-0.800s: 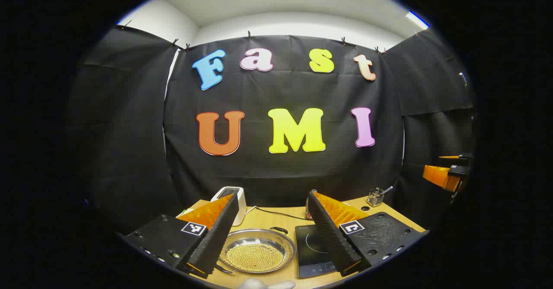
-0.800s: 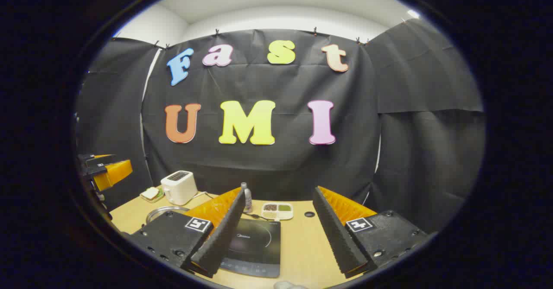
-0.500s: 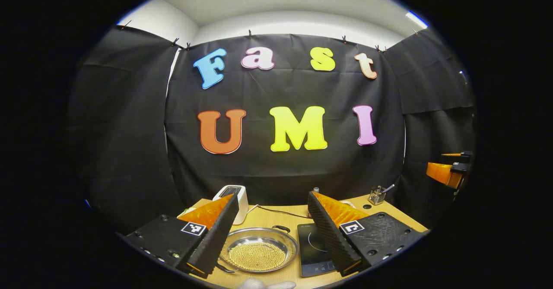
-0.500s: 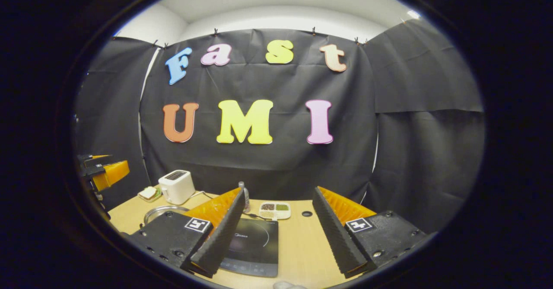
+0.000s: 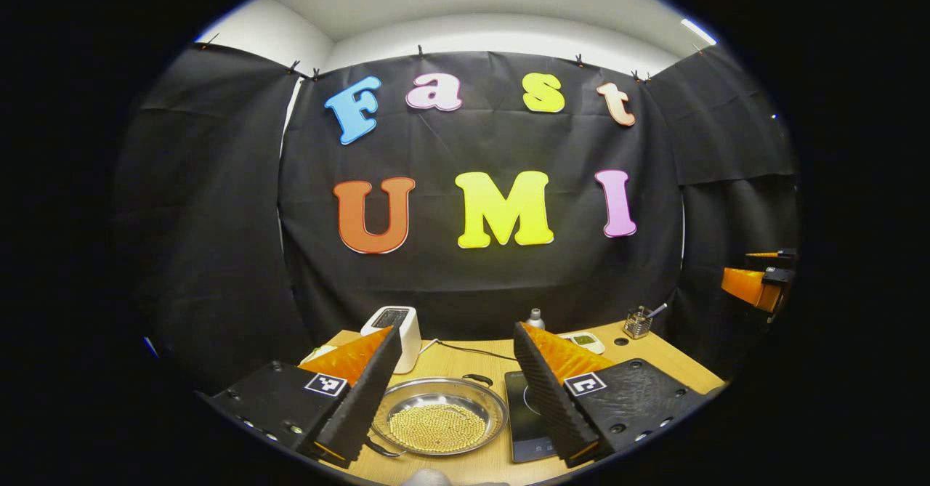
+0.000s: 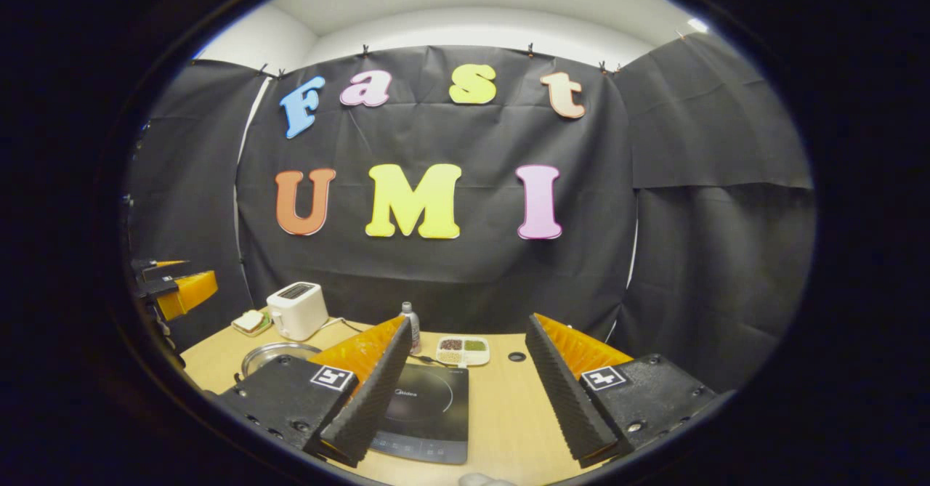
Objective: First push the handle of the pot to place it horizontally, then grasp the pot with both hands and set it on the induction cooktop.
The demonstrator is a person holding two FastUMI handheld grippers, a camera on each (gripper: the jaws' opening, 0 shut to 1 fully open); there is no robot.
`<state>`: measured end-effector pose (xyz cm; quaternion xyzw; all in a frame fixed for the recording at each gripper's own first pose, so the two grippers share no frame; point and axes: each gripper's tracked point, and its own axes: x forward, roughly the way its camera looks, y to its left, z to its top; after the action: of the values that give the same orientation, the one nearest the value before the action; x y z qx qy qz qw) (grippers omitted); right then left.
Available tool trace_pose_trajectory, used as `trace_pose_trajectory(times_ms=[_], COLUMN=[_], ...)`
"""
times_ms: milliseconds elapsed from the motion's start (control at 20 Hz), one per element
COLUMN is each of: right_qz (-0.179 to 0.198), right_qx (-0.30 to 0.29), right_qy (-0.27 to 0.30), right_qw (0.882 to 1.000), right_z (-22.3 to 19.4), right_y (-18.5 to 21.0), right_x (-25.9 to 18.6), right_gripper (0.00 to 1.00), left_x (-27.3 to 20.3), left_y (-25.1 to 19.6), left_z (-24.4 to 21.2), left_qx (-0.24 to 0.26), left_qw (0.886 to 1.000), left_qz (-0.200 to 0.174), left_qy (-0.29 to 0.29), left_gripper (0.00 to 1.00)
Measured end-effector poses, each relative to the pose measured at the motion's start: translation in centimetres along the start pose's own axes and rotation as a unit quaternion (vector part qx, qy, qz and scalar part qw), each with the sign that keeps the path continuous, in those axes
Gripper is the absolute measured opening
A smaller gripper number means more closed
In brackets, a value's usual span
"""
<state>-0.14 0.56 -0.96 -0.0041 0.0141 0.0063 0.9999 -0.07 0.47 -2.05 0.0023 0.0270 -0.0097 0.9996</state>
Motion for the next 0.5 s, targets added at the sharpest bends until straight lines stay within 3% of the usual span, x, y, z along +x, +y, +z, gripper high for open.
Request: trace_pose_trajectory(times_ms=[50,150,350,400,450,500], right_qz=[-0.001,0.001,0.007,0.009,0.010,0.010], right_qx=[-0.001,-0.003,-0.001,0.000,0.000,-0.001], right_qy=[-0.001,0.001,0.013,0.015,0.018,0.021], right_qw=[1.000,1.000,1.000,1.000,1.000,1.000], right_z=[0.0,-0.2,-1.0,-1.2,-1.4,-1.6], right_y=[-0.1,0.0,0.4,0.5,0.6,0.6], right_x=[0.0,0.0,0.1,0.1,0.1,0.2], right_gripper=[0.97,0.97,0.97,0.99,0.99,0.99], left_x=[0.0,-0.3,-0.1,-0.1,0.1,-0.1], left_y=[-0.5,-1.4,-1.8,-2.0,-2.3,-2.8], left_z=[-0.4,-1.3,-3.6,-4.6,-5.4,-6.6], left_qx=[-0.005,-0.012,-0.012,-0.012,-0.015,-0.016], left_qw=[1.000,0.999,0.995,0.994,0.992,0.989], left_qz=[-0.010,-0.037,-0.063,-0.068,-0.078,-0.090], left_qy=[0.010,0.033,0.074,0.085,0.097,0.113], left_gripper=[0.72,0.67,0.05,0.08,0.00,0.00])
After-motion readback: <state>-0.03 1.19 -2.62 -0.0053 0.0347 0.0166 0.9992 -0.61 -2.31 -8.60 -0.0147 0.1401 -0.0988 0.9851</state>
